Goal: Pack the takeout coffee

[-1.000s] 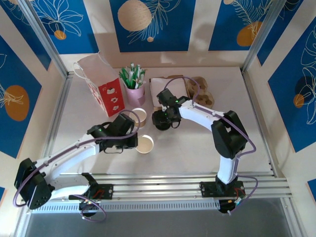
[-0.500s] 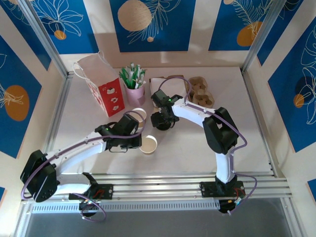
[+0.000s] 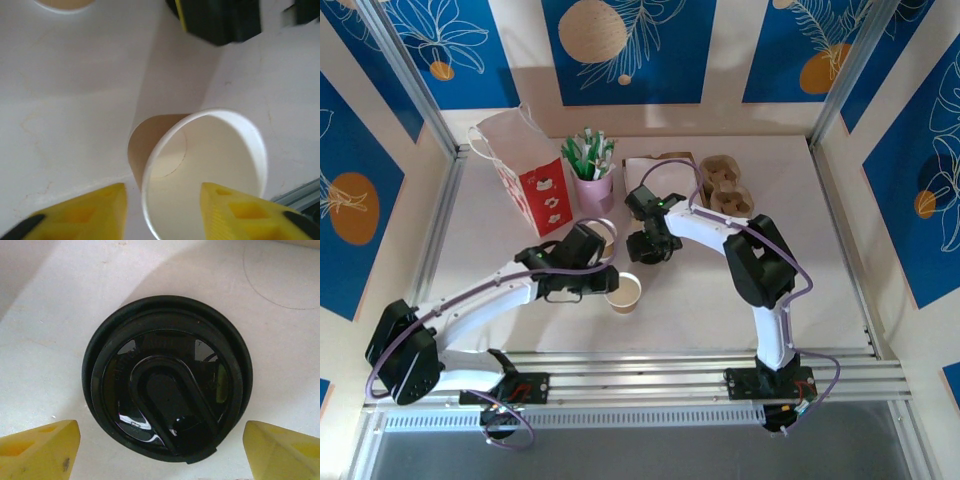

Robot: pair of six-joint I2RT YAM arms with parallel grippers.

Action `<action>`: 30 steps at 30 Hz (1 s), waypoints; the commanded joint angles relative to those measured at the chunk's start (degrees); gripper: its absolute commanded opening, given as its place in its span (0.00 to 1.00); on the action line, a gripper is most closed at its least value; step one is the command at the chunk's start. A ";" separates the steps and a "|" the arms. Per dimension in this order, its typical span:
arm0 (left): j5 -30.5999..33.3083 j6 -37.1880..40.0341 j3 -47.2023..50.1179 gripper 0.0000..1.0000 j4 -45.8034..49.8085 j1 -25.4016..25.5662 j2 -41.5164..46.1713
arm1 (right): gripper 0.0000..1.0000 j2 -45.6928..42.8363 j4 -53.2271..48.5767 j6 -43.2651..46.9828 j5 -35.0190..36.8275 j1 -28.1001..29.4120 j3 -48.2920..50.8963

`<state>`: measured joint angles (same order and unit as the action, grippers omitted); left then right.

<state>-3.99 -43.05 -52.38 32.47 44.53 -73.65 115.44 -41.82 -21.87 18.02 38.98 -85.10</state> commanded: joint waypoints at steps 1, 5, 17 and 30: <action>3.23 2.86 -5.24 0.50 4.43 -0.02 2.48 | 0.83 1.11 -1.42 0.99 -1.56 -0.31 -2.03; 8.81 6.32 -10.64 0.58 9.61 -0.89 6.36 | 0.81 1.72 -1.91 1.24 -1.11 -0.31 -2.21; 20.85 13.09 -13.09 0.61 20.18 -3.74 17.89 | 0.78 3.44 -2.52 2.27 1.05 0.04 -3.31; 29.44 18.64 -10.90 0.65 25.49 -4.15 25.70 | 0.80 4.60 -3.00 3.13 3.82 0.61 -6.00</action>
<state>21.98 -26.81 -63.99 55.40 40.99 -49.01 119.07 -43.35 -19.55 21.28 39.31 -89.25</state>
